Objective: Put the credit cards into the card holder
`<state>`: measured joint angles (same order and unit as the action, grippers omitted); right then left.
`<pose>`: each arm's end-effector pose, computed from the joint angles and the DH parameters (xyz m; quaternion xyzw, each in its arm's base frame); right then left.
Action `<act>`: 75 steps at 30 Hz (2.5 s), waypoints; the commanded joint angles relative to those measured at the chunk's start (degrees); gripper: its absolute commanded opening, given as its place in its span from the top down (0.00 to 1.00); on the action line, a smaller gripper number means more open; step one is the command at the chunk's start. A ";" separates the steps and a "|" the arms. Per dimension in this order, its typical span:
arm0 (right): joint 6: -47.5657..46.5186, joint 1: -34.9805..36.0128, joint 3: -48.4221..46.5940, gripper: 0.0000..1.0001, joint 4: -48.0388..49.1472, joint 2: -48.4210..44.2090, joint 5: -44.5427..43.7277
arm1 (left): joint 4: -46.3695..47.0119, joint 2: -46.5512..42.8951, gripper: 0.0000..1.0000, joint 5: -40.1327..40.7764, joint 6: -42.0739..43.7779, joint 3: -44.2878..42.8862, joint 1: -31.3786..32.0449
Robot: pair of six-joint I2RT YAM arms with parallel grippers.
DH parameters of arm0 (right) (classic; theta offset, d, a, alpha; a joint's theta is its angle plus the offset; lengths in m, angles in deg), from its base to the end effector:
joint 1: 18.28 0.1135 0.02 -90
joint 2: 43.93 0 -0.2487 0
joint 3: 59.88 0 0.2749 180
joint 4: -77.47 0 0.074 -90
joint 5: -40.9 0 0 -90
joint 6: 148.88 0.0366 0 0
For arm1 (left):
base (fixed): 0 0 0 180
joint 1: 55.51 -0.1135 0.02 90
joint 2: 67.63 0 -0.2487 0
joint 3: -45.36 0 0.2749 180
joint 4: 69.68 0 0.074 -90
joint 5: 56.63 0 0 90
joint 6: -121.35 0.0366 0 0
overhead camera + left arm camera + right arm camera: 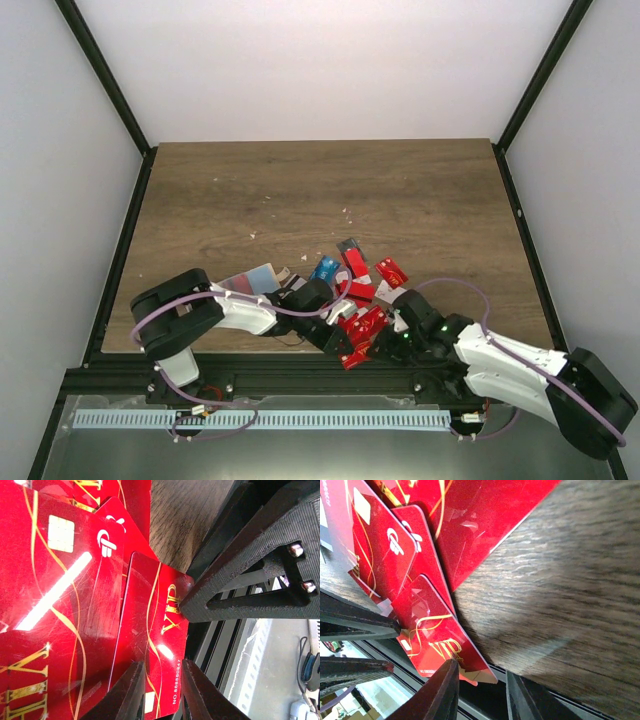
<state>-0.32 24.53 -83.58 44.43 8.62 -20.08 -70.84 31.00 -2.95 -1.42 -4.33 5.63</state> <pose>0.1049 0.1214 0.0848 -0.0684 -0.9386 -0.3359 0.0391 0.1279 -0.2769 0.0727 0.3220 0.8399 -0.4369 0.0072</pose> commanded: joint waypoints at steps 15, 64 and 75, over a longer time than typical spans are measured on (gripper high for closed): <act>-4.77 -1.22 -3.75 0.83 1.92 -1.27 -4.16 | 1.60 2.56 0.78 0.00 0.48 -0.97 0.29; -46.74 -1.23 -35.18 0.99 18.46 5.48 18.10 | -49.70 -53.74 0.50 8.22 17.76 -17.98 -19.17; -49.29 -1.21 -36.23 0.99 20.33 6.42 31.10 | -48.54 -52.79 0.56 1.82 21.29 -16.29 -19.13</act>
<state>-47.37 23.68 -116.54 63.08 14.44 5.49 -119.34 -22.16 2.36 17.72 -21.44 -13.21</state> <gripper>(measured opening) 0.013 0.464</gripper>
